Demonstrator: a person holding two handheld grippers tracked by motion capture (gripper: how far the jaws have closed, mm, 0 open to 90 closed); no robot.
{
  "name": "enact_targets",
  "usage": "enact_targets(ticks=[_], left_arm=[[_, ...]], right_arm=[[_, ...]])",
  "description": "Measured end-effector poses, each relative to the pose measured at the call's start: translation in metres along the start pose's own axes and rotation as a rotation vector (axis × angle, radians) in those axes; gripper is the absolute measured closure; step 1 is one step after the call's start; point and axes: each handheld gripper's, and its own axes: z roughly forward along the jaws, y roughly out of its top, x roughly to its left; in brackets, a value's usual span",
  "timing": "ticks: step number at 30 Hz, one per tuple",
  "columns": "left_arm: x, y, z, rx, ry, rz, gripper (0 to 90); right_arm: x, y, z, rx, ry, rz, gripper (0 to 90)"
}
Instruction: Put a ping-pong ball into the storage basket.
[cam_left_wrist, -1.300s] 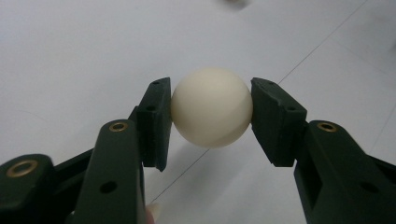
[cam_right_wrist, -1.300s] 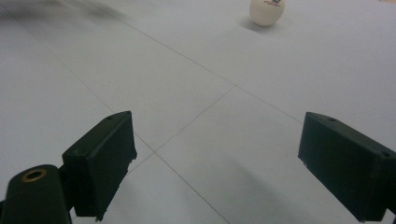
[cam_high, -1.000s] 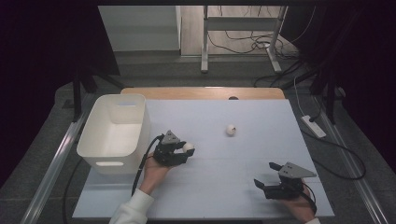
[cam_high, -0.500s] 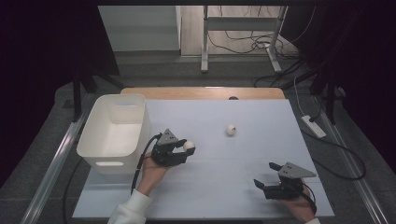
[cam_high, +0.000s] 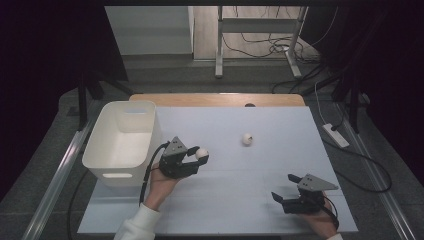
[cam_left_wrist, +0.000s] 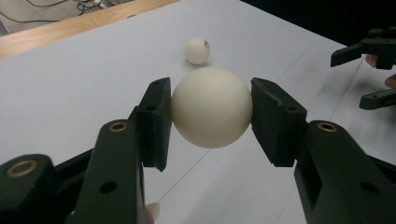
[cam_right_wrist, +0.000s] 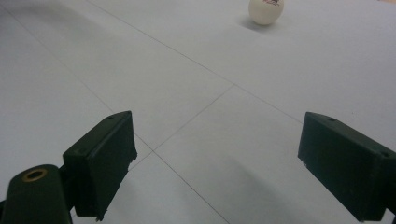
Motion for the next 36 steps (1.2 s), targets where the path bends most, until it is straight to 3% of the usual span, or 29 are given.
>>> enact_targets(ticks=[16,36], left_arm=[[-0.005,0.008,-0.017,-0.074,-0.02,0.002,50.5],[-0.009,0.015,-0.031,-0.127,-0.036,0.01,50.5]], right_arm=[[0.0,0.0,0.0,-0.001,-0.004,-0.003,11.0],[0.0,0.0,0.0,0.0,-0.007,-0.005,11.1]])
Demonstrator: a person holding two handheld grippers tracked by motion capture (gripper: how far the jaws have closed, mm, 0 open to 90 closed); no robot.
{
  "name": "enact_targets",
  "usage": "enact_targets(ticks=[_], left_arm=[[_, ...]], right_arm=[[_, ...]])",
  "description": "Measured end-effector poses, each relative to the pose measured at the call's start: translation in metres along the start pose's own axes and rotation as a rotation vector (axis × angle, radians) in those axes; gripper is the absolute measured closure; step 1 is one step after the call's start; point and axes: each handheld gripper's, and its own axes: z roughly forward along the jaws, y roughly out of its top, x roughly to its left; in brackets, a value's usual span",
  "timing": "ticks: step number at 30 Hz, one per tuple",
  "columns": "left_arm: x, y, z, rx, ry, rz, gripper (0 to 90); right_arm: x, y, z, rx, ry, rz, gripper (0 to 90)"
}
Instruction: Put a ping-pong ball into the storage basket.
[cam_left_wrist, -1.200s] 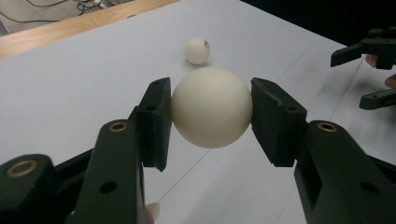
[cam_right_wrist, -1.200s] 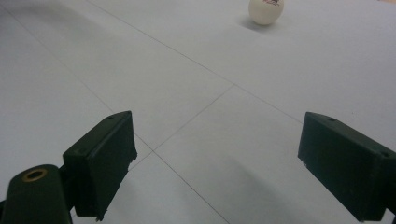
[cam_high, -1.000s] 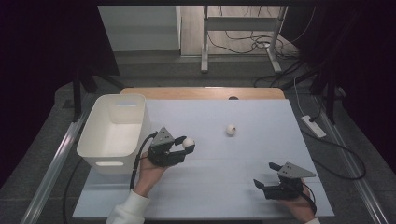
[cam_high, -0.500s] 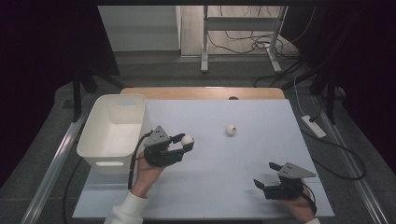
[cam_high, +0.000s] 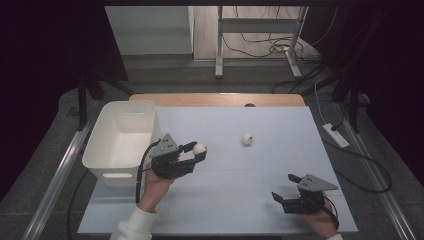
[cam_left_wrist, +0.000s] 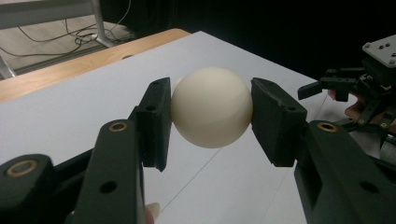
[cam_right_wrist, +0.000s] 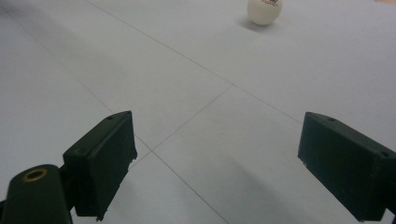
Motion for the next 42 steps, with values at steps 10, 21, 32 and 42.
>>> enact_targets(ticks=[10,21,32,42], left_arm=[[-0.001,0.004,-0.008,-0.028,-0.001,0.002,50.5],[-0.001,0.007,-0.016,-0.057,0.01,0.005,50.5],[-0.001,0.01,-0.022,-0.072,0.014,0.01,50.5],[-0.002,0.012,-0.026,-0.08,0.017,0.015,50.5]], right_arm=[[0.0,0.0,0.0,0.0,-0.001,0.002,11.1],[0.0,0.0,0.0,0.002,-0.004,0.0,11.1],[0.0,0.0,0.0,0.002,-0.006,0.001,11.1],[0.0,0.0,0.0,0.002,-0.008,-0.003,11.1]])
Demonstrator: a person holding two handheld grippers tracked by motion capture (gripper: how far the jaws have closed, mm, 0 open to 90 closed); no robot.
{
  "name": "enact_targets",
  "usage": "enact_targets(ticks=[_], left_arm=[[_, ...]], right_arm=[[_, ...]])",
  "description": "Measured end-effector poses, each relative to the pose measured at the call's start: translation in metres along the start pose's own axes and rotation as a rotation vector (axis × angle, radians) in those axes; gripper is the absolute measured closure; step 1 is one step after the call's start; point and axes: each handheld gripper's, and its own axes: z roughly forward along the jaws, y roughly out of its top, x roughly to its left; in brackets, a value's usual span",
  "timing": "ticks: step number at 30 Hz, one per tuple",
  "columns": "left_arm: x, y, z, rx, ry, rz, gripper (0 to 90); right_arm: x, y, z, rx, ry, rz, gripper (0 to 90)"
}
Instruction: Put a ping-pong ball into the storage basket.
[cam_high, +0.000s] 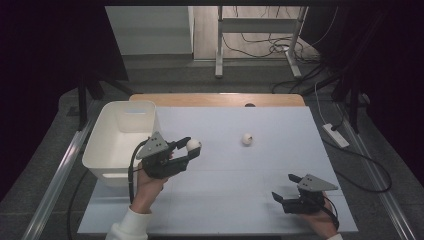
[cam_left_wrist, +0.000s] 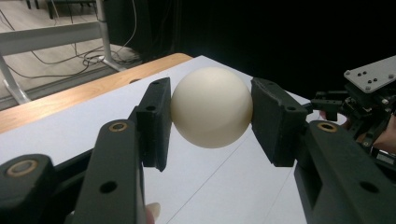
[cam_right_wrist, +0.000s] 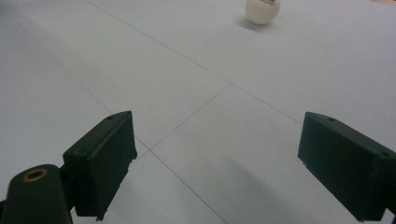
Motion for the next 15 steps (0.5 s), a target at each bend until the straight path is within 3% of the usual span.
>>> enact_targets(ticks=[15], left_arm=[[0.0023,0.0,-0.0023,-0.002,0.007,-0.003,50.5]], right_arm=[[0.0004,-0.0002,0.0004,0.003,0.0,-0.005,11.1]])
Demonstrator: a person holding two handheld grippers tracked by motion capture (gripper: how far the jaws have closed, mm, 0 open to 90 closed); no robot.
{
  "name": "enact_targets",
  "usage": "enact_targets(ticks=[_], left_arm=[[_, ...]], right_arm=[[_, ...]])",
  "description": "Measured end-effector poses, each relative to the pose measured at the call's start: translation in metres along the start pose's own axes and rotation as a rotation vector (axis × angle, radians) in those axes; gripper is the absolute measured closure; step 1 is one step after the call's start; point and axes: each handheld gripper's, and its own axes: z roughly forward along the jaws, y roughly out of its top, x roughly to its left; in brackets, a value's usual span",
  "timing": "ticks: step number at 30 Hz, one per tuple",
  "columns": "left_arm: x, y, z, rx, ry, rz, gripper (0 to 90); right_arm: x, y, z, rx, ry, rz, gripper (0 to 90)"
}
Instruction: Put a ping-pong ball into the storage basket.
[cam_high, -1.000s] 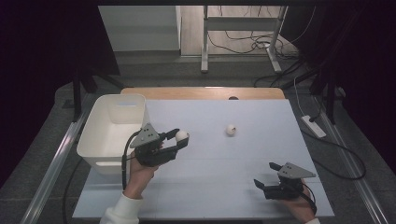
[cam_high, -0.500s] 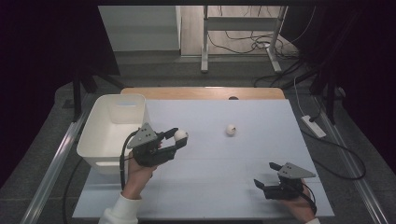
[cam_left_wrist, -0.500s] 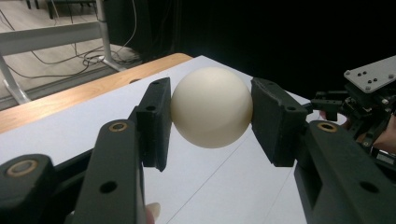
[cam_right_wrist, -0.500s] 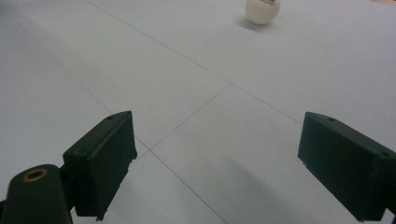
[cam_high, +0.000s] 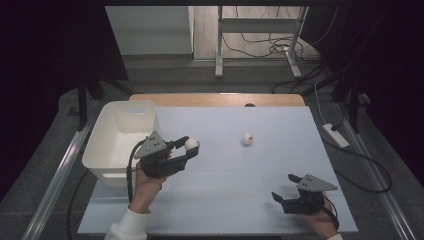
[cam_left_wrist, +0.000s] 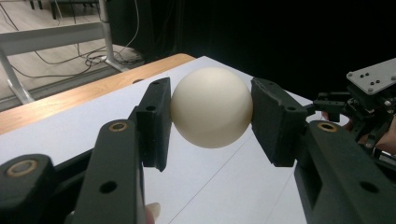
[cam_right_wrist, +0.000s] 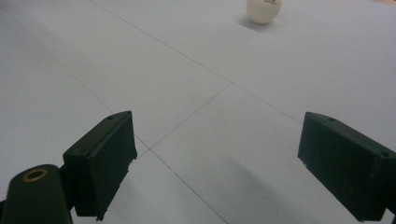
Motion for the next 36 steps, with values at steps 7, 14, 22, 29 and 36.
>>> enact_targets(ticks=[7,14,22,29,36], left_arm=[[0.0009,0.0008,-0.0025,-0.007,0.005,-0.001,50.5],[0.0009,0.0009,-0.003,-0.008,0.006,0.0,50.5],[0.0009,0.0009,-0.0032,-0.007,0.007,0.001,50.5],[0.002,0.001,-0.0044,-0.01,0.01,-0.003,50.5],[0.0038,0.0,-0.0037,-0.004,0.018,-0.006,50.5]], right_arm=[[0.0001,-0.0001,0.0002,0.001,-0.002,-0.001,11.1],[0.0001,-0.0002,0.0004,0.002,-0.003,-0.002,11.1],[0.0001,-0.0003,0.0005,0.004,-0.003,-0.002,11.1],[-0.0001,-0.0002,0.0009,0.009,-0.006,-0.006,11.2],[0.0,-0.0003,0.0018,0.011,-0.008,-0.011,11.2]])
